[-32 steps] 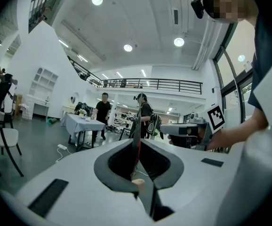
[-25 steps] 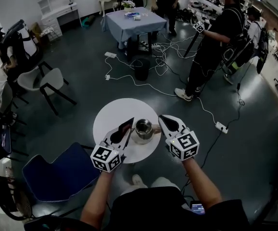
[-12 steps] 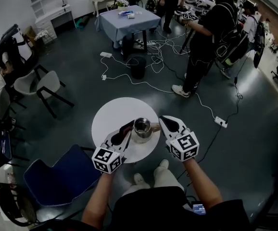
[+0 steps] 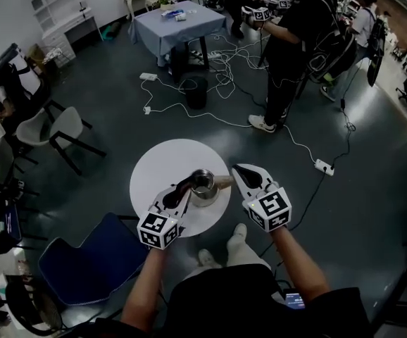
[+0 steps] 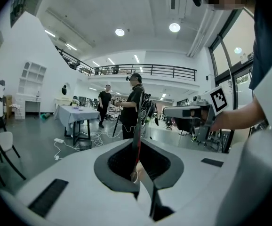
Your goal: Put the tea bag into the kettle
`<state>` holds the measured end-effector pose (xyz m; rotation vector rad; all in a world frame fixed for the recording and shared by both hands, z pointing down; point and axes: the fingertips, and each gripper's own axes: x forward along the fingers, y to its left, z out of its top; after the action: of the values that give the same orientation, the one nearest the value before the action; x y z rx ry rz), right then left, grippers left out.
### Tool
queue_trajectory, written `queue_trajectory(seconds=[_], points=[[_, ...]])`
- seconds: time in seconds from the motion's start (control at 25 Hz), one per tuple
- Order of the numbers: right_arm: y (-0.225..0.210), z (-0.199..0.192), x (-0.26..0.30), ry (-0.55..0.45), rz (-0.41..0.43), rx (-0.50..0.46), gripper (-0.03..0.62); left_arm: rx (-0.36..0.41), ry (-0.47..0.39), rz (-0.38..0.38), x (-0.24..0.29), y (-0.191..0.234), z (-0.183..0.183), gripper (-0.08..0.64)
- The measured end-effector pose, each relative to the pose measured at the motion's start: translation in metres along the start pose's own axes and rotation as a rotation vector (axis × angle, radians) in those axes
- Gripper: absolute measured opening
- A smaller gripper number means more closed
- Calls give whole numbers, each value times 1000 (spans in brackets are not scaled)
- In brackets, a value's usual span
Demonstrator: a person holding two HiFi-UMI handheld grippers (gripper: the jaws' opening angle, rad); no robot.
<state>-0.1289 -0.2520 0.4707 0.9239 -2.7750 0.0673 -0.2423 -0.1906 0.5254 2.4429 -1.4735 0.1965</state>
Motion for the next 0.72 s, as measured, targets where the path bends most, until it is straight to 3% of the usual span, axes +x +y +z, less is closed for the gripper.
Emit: queue_trajectory(seconds=[0.72], points=[[-70,-17,4,35,-32,24,17,61,217,-52,69,21,-20,35]])
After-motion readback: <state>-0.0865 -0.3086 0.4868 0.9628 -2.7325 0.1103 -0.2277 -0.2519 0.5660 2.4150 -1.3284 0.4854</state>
